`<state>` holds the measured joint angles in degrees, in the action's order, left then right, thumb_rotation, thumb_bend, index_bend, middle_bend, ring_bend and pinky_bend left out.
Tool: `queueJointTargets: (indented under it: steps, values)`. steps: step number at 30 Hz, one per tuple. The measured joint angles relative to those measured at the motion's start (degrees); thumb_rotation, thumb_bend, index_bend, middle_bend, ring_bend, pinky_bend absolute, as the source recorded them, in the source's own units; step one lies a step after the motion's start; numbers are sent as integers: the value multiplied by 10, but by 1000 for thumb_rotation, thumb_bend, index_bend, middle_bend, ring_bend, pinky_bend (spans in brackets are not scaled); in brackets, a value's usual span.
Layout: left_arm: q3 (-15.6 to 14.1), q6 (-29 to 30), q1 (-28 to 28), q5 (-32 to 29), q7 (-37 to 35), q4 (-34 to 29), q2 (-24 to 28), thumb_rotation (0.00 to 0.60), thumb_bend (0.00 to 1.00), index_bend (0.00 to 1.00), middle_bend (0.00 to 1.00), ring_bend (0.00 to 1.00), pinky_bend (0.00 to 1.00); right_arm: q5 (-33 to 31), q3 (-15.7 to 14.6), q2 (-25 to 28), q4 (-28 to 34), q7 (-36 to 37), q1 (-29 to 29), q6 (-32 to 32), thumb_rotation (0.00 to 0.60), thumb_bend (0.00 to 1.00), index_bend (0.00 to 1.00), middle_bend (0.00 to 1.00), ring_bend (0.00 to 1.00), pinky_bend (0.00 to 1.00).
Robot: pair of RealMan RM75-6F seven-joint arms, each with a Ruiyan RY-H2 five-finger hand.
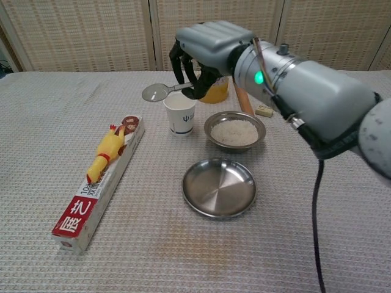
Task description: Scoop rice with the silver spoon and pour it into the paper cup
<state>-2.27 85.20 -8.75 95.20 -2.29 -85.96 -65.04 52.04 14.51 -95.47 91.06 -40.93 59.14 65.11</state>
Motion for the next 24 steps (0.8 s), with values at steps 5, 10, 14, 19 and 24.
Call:
queueJointTargets:
  steps: [5, 10, 14, 19, 24]
  values:
    - [-3, -15, -3, -2, 21, -7, -7, 600, 472, 0, 0, 0, 113, 28, -19, 149, 118, 166, -80, -93, 600, 344, 935, 597, 135, 0]
    - [-5, -18, -5, 2, 38, -16, -12, 600, 473, 0, 0, 0, 113, 61, -63, 182, 120, 180, -117, -115, 600, 344, 934, 597, 135, 0]
    - [-8, -19, -6, 7, 40, -18, -13, 600, 472, 0, 0, 0, 113, 69, -93, 153, 86, 133, -125, -107, 600, 344, 930, 597, 135, 0]
    - [-8, -15, -5, 8, 35, -21, -10, 600, 472, 0, 0, 0, 113, 71, -112, 90, 45, 71, -128, -89, 600, 345, 920, 597, 135, 0]
    - [-11, -14, -4, 13, 32, -24, -6, 600, 473, 0, 0, 0, 114, 60, -119, 50, 24, 16, -122, -80, 600, 345, 832, 586, 118, 0]
